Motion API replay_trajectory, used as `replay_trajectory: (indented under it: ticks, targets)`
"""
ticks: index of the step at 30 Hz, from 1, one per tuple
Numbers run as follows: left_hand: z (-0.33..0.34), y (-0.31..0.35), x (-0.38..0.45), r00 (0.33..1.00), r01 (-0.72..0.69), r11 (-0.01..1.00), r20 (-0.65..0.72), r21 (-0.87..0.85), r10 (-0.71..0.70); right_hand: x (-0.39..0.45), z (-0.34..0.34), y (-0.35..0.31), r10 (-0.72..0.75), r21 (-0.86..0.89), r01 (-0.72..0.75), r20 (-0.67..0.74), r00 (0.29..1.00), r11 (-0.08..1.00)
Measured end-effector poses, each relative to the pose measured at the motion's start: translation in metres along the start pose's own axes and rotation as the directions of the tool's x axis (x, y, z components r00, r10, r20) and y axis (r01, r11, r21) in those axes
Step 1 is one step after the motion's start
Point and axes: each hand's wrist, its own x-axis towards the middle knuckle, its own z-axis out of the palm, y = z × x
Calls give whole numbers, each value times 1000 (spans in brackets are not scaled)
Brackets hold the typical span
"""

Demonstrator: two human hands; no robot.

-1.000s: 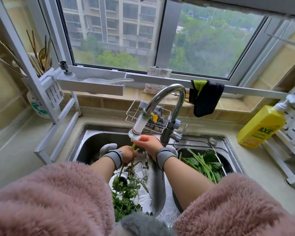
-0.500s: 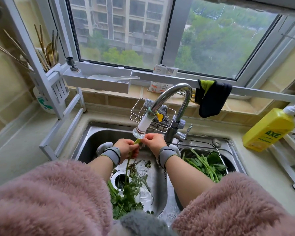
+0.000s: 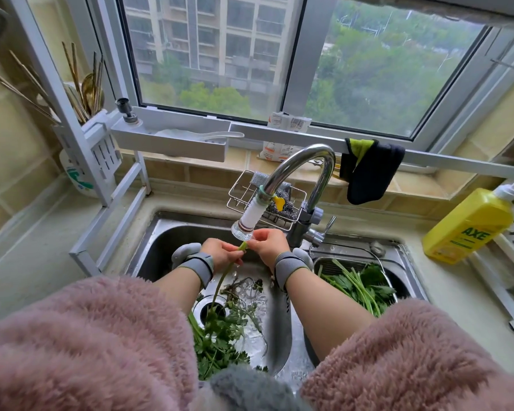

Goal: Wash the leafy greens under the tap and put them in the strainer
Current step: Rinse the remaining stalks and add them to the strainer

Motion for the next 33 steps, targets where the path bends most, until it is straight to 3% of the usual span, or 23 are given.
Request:
replay_trajectory:
  ticks: [7, 11, 15, 19, 22, 28, 33]
  targets:
    - [0, 4, -3, 997, 39, 999, 64, 18, -40, -1, -2, 5, -32, -54, 31, -21, 999, 998]
    - [-1, 1, -3, 999, 23, 1000, 32, 0, -23, -2, 1, 4, 37, 144, -40, 20, 999, 989]
    - [-1, 4, -8, 999, 47, 999, 19, -4, -47, -4, 0, 3, 42, 163, -45, 23, 999, 986]
    - [-6, 3, -10, 984, 148, 980, 117, -136, -132, -3, 0, 3, 58, 238, -59, 11, 998, 969]
    - [-8, 4, -11, 974, 177, 976, 164, -127, -156, -4, -1, 3, 61, 289, -63, 17, 998, 955]
    - [-5, 6, -9, 979, 169, 979, 134, -114, -153, -6, -1, 5, 60, 212, -65, 28, 998, 975]
    - [-2, 8, -8, 978, 154, 985, 152, -81, -140, -6, -4, 0, 51, 253, -45, -16, 999, 966]
